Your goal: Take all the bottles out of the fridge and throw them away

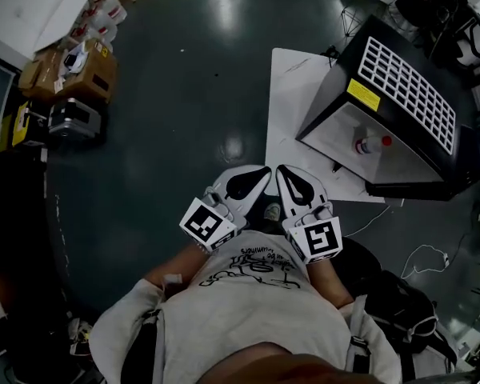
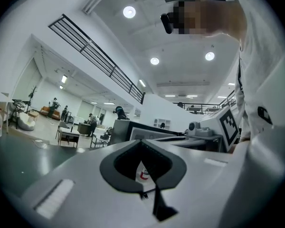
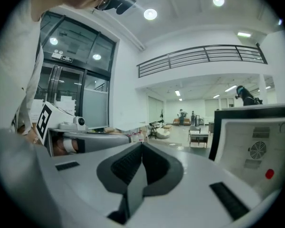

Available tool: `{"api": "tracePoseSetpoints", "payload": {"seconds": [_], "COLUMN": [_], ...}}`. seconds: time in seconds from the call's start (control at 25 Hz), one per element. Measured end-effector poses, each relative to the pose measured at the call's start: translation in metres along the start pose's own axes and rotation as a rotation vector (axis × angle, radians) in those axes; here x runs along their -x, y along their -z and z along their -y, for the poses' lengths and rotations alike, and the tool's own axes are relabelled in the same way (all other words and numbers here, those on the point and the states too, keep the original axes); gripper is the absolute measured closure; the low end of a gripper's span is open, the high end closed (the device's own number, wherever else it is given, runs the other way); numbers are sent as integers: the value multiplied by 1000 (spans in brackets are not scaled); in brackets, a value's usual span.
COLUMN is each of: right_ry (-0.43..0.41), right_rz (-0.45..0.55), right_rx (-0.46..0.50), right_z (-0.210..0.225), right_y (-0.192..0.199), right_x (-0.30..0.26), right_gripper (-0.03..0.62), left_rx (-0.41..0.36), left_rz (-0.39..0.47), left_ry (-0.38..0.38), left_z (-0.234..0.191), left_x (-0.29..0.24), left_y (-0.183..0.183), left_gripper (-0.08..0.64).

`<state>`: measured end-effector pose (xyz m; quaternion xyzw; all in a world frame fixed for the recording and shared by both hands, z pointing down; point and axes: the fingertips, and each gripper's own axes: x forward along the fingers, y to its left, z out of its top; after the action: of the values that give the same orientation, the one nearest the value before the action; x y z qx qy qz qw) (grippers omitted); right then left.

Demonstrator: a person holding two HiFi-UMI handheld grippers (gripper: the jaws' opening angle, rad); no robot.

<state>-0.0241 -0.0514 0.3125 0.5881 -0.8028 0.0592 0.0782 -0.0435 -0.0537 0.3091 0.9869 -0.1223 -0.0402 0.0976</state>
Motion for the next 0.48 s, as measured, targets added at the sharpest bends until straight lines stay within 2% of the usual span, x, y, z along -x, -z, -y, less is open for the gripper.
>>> {"api": "tracePoseSetpoints", "payload": {"seconds": [0.24,0.48], "right_ry": [81,134], "right_rz": [-1,7], "right_rx": [-12,-27], "right_z": [28,52], "right_y": [3,6], "right_x": [24,49], "right_gripper": [581,581], "left_rx": [9,6], "left_rz": [-7,-13], "left_ry": [92,151], "left_z": [26,48], "left_x": [-31,-61], "left_y": [6,7], "left_gripper": [554,554]}}
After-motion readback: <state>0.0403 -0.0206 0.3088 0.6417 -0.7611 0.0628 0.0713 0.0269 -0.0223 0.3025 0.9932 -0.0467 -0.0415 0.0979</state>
